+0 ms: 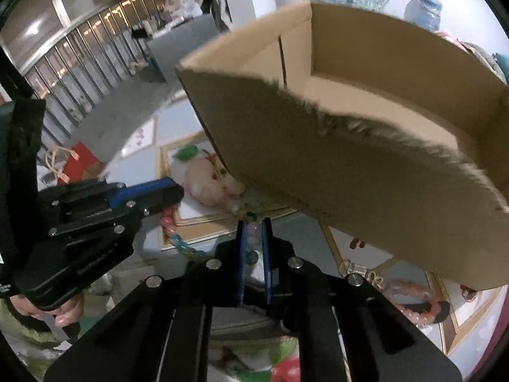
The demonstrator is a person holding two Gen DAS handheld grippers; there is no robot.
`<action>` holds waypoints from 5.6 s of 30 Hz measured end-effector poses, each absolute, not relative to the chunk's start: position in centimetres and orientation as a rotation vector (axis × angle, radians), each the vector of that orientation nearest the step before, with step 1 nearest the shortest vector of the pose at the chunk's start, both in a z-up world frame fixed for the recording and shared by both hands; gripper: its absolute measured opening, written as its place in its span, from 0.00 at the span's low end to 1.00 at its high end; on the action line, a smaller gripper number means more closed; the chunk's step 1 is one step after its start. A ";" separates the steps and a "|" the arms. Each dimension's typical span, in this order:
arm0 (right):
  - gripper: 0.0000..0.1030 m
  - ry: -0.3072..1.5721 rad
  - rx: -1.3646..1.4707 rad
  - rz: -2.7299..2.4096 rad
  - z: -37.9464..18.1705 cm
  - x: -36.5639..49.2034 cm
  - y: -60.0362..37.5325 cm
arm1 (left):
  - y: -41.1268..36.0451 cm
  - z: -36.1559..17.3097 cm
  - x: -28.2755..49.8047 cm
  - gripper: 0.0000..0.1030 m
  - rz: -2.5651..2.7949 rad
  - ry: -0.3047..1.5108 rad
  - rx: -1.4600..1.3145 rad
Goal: Organize jewelry
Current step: 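Carry the bracelet over the cardboard box and open the right gripper, then move both grippers back down to the black smartwatch on the table, then close the left gripper on the watch strap while the right gripper steadies the watch face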
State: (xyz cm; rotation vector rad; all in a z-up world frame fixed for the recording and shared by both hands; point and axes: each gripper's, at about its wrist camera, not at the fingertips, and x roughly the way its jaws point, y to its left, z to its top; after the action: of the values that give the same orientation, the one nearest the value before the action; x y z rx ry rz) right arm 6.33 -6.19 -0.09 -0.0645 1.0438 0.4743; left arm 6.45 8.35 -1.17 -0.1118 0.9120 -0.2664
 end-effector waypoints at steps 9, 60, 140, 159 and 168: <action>0.09 0.885 0.010 0.545 7.1 2.9 -8.3 | 7.6 7.0 2.9 0.08 -0.323 0.777 -0.161; 0.25 0.820 0.372 0.459 10.6 3.4 -26.1 | 3.5 11.3 5.3 0.82 -0.338 0.727 0.042; 0.94 1.021 0.090 0.303 -2.5 0.1 -18.2 | 2.4 -0.3 7.5 0.90 -0.359 1.014 -0.030; 0.42 0.986 0.100 0.450 -2.4 2.7 -13.7 | 5.3 -3.2 5.1 0.48 -0.470 1.113 -0.330; 0.38 1.031 0.058 0.434 -3.5 2.6 -12.7 | 7.1 -3.7 4.8 0.48 -0.477 1.154 -0.487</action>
State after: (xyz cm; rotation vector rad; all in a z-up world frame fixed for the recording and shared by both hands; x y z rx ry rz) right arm 2.64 -12.68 -3.51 0.0575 1.0311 0.4338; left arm 4.83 7.13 -3.75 -0.4867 1.1544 -0.4773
